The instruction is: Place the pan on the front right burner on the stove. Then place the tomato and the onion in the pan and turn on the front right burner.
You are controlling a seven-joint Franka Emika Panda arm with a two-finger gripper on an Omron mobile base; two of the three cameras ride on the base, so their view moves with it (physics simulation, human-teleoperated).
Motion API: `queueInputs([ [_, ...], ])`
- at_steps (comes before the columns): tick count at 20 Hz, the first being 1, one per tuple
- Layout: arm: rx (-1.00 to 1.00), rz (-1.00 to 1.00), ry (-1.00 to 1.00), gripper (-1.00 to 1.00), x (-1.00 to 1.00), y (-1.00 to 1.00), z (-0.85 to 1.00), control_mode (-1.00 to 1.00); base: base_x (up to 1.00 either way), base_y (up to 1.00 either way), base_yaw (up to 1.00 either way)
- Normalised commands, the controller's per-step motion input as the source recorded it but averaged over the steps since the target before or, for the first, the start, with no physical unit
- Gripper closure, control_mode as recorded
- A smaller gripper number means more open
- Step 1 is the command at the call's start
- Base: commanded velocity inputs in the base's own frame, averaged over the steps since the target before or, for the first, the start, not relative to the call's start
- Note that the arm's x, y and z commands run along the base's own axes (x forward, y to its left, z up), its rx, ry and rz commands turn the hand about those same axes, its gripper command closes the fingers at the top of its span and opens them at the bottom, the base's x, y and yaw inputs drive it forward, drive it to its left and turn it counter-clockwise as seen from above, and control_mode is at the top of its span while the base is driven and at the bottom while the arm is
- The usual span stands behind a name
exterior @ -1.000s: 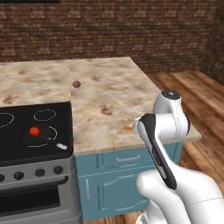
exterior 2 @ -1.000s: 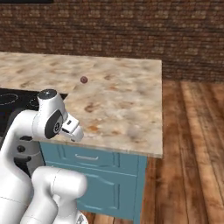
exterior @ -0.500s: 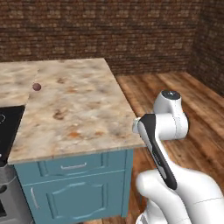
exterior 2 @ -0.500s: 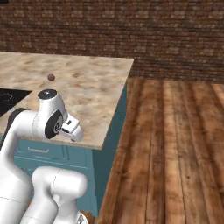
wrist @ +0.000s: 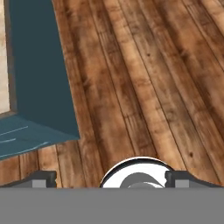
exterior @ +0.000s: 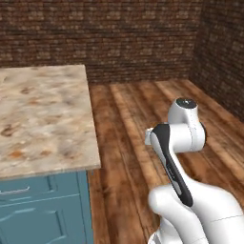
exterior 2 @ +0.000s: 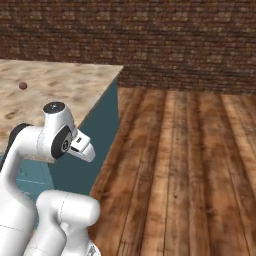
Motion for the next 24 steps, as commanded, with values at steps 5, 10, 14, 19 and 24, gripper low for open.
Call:
queueInputs([
  [5, 0.0, 0.0, 0.0, -1.0, 0.0, 0.0, 0.0, 1.0, 0.65, -0.89, 0.0],
  [10, 0.0, 0.0, 0.0, -1.0, 0.0, 0.0, 0.0, 1.0, 0.99, -0.69, 0.0],
  [14, 0.0, 0.0, 0.0, -1.0, 0.0, 0.0, 0.0, 1.0, 1.0, -0.51, -0.01],
  [19, 0.0, 0.0, 0.0, -1.0, 0.0, 0.0, 0.0, 1.0, 1.0, -0.32, -0.01],
  [24, 0.0, 0.0, 0.0, -1.0, 0.0, 0.0, 0.0, 1.0, 1.0, -0.19, 0.03],
])
